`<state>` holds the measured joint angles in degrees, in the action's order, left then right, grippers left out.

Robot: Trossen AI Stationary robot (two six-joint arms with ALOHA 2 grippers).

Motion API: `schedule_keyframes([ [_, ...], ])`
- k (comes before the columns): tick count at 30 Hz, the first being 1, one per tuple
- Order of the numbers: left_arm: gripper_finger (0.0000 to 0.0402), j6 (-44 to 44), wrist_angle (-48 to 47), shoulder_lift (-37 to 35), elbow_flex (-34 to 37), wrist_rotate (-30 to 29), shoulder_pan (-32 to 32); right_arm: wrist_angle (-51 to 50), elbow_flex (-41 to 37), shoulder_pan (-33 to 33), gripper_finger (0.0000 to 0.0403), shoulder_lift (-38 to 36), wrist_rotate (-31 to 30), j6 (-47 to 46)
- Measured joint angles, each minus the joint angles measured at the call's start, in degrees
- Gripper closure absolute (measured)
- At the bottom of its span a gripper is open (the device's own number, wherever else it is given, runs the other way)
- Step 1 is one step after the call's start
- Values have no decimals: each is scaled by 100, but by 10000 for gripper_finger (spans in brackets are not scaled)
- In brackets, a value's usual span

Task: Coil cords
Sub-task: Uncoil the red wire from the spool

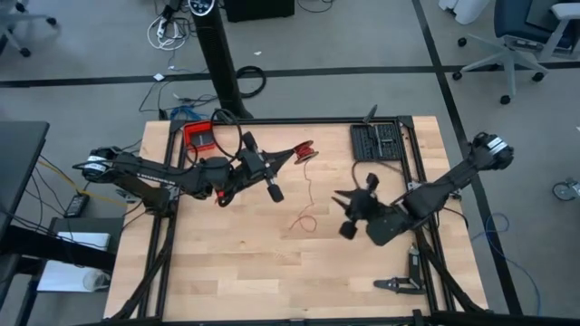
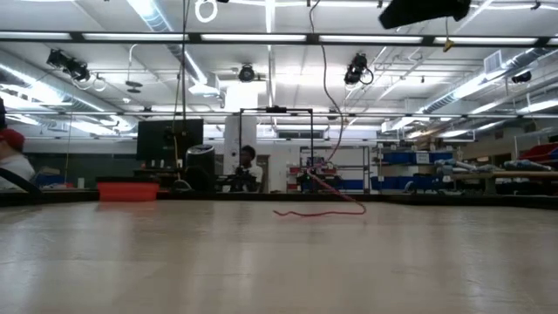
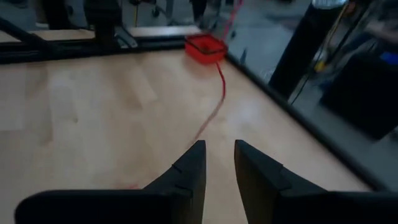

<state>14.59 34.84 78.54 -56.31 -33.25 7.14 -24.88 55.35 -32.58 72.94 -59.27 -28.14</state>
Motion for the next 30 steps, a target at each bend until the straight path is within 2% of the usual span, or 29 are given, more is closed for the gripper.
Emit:
schedule_keyframes([
  [6, 402, -427, -162, 28, 0, 434, 8, 1637, 0, 158, 325, 778, -224, 1415],
  [12, 402, -612, -226, 164, 7, 580, 84, 2475, 0, 331, 326, 1281, -267, 2154],
  [30, 402, -781, 314, 734, 7, 603, 183, 2512, 0, 505, 346, 1535, -306, 2330],
])
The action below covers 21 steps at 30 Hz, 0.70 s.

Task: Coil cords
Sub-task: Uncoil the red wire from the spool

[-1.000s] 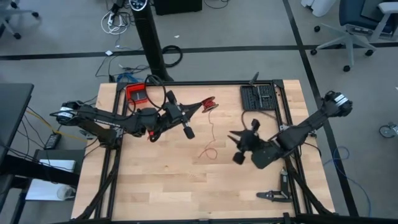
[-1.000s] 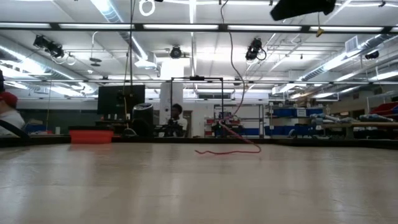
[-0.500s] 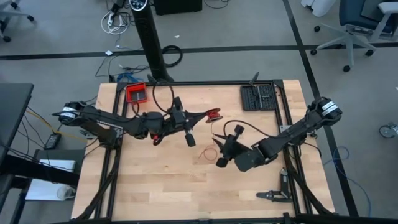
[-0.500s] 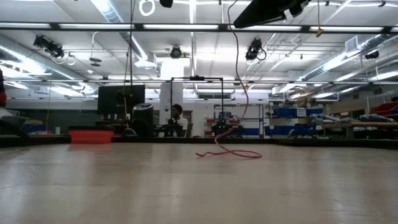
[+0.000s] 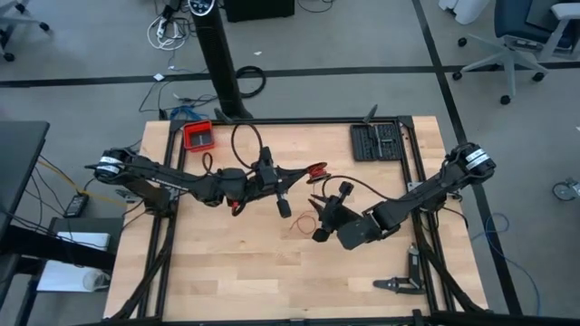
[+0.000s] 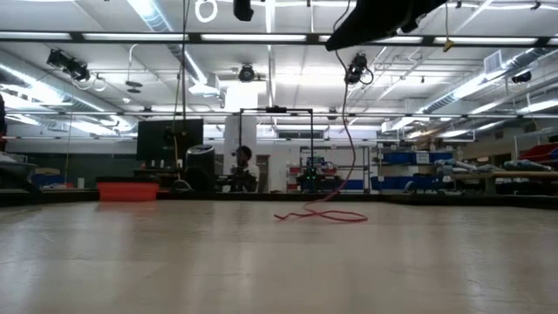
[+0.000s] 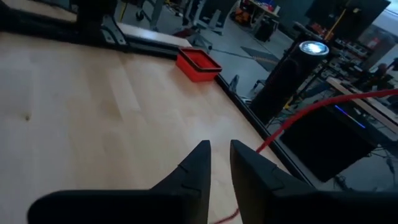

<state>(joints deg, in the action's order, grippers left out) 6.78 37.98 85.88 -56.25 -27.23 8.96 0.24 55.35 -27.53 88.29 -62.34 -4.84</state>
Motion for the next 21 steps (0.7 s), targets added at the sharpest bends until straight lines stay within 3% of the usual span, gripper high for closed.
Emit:
schedule_keyframes([
  [11, 402, 53, -20, -43, -2, 39, 22, -591, 0, -149, 373, 48, -220, -309],
  [15, 402, 54, -62, -43, -4, 37, 20, -1103, 0, -252, 375, 48, -91, -839],
  [21, 402, 51, -68, -43, -4, 37, 20, -1836, 0, -288, 371, 46, -360, -1625],
])
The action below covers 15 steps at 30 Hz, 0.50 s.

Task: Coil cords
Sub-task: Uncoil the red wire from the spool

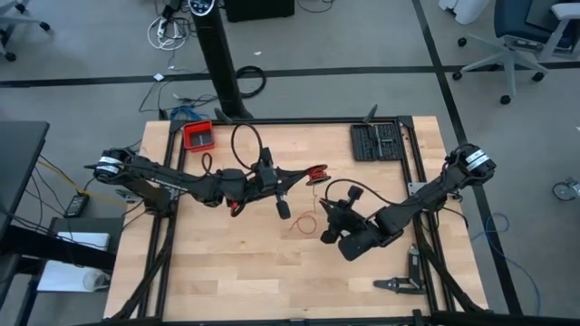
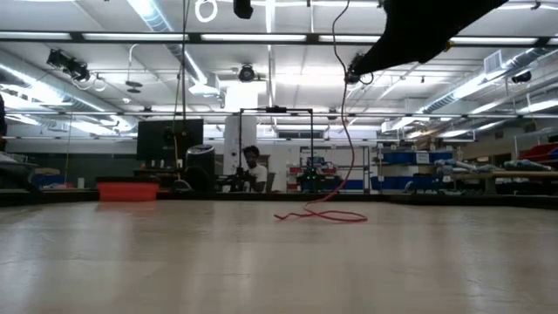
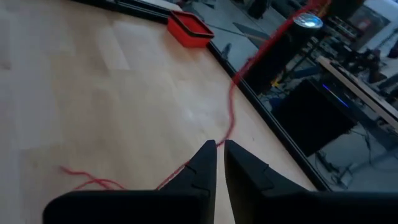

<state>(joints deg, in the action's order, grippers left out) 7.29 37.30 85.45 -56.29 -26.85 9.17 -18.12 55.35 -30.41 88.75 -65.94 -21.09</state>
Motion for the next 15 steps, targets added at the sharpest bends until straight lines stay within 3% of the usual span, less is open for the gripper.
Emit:
schedule_keyframes([
  [15, 402, 22, 15, 0, 0, -4, 0, 432, 0, 358, 358, 4, 443, 301],
])
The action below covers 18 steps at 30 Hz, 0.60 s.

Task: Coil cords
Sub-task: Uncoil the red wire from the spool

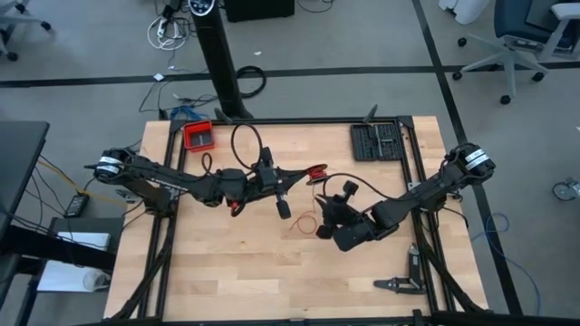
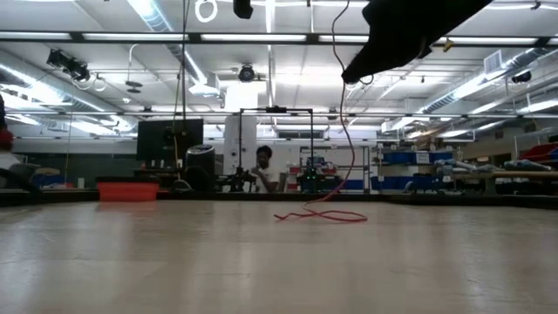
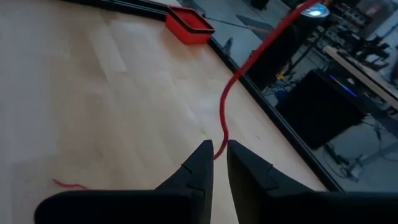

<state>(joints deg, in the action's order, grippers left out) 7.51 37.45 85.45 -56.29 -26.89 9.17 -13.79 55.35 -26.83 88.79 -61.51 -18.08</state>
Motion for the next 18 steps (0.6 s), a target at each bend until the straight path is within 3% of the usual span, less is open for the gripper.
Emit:
schedule_keyframes([
  [5, 402, 47, -11, 0, 0, 0, 0, 174, 0, -25, 359, 3, -32, 21],
  [9, 402, 138, -13, 0, 0, -17, 37, 577, -281, -282, 360, 4, -690, -73],
  [12, 402, 133, -13, 0, 0, -16, 48, 1215, -685, -460, 359, 6, -932, -75],
  [18, 402, 129, -7, 0, 0, -15, 44, 3379, -1563, -364, 358, 9, -622, 566],
])
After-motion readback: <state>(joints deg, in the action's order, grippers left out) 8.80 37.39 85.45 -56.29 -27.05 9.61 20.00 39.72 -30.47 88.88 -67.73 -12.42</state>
